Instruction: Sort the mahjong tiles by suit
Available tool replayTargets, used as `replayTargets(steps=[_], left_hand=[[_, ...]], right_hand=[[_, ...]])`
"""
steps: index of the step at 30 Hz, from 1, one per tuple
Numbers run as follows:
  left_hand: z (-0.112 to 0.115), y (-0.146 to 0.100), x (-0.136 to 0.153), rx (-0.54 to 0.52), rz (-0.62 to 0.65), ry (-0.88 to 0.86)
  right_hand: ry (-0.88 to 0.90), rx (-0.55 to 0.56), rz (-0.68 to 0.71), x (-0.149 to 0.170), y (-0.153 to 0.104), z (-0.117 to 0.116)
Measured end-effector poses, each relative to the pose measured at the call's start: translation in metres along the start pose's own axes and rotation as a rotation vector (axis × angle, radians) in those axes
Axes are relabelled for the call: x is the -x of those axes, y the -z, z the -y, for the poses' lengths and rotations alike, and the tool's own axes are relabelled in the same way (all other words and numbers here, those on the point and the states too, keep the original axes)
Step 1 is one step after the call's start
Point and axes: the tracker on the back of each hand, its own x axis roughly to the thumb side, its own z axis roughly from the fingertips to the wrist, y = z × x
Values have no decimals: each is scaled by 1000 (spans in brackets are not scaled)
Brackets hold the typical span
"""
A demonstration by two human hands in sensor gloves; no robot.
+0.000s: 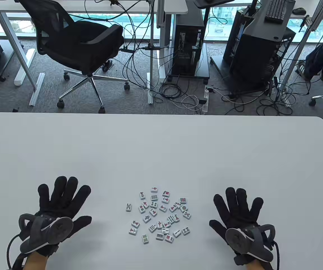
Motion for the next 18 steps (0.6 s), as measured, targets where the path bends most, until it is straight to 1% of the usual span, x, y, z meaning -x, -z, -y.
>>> replayTargets(steps=[5,10,15,18], left_hand=[[4,1,7,19,-28,-22],[3,1,8,20,-27,-30],[4,0,7,24,-27,-52],[12,2,5,63,-13,-55]], right_hand=[[23,-10,-24,3,0,0],[35,-4,-28,3,0,1],[44,-24,-22,1,0,-1],[71,-42,-31,3,1,-2]])
